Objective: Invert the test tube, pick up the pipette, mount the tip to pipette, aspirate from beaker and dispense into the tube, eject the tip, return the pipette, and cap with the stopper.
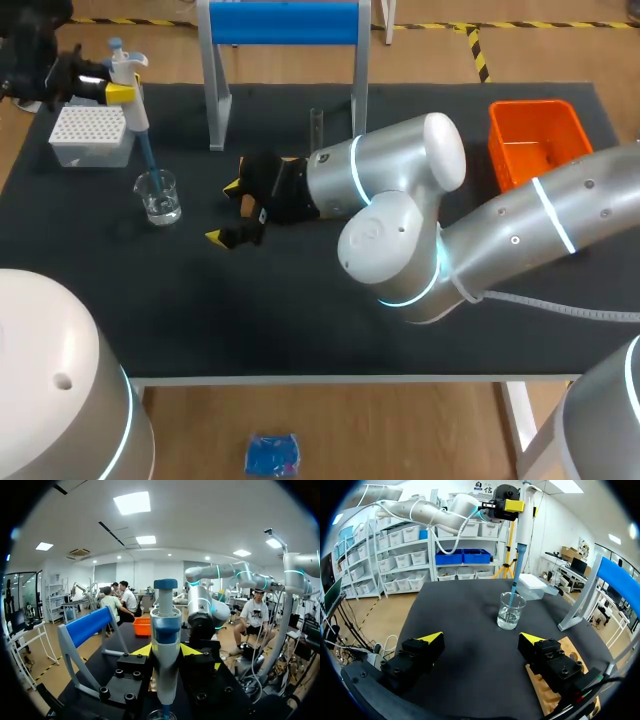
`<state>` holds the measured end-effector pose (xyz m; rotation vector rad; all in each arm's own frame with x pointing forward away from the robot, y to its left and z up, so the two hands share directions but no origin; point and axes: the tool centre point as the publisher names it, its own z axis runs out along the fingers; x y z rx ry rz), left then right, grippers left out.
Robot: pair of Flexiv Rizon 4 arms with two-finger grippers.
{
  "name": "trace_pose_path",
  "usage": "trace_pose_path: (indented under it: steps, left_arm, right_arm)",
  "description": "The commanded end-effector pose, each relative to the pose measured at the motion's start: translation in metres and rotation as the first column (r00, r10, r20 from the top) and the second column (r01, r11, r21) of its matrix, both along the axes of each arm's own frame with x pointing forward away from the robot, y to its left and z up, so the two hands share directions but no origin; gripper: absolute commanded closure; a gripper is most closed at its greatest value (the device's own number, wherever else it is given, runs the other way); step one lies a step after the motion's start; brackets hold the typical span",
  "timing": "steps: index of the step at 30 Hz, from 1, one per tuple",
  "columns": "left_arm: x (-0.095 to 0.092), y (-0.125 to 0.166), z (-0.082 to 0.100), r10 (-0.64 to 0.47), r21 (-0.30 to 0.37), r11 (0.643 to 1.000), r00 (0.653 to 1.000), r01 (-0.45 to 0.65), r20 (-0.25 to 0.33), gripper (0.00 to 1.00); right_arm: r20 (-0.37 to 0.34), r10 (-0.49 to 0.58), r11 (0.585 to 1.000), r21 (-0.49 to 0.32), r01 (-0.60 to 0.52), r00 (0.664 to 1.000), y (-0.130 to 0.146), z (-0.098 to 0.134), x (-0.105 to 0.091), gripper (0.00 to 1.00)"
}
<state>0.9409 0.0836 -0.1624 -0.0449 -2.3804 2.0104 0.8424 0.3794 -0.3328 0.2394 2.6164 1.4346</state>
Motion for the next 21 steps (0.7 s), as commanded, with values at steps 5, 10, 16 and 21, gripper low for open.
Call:
trace_pose_path:
  steps: [5,10,16,21]
  left_arm:
    - [0.003,0.002,-0.006,-0.006,-0.007,1.000,1.000,0.006,-0.007,1.00]
    - [0.004,0.004,-0.010,-0.003,-0.012,1.000,1.000,0.003,-0.007,1.00]
    - [0.006,0.005,-0.014,-0.002,-0.013,1.000,1.000,0.002,-0.009,1.00]
    - [0.008,0.006,-0.018,-0.004,-0.011,1.000,1.000,0.004,-0.015,1.00]
  right_arm:
    - [-0.001,0.000,1.000,0.002,0.000,1.000,-0.001,0.000,0.000,0.00]
    - [-0.001,0.000,1.000,0.002,0.000,1.000,-0.001,0.000,0.000,0.00]
    - [-0.001,0.000,1.000,0.002,0.000,1.000,-0.001,0.000,0.000,0.00]
    - [-0.001,0.000,1.000,0.002,0.000,1.000,-0.001,0.000,0.000,0.00]
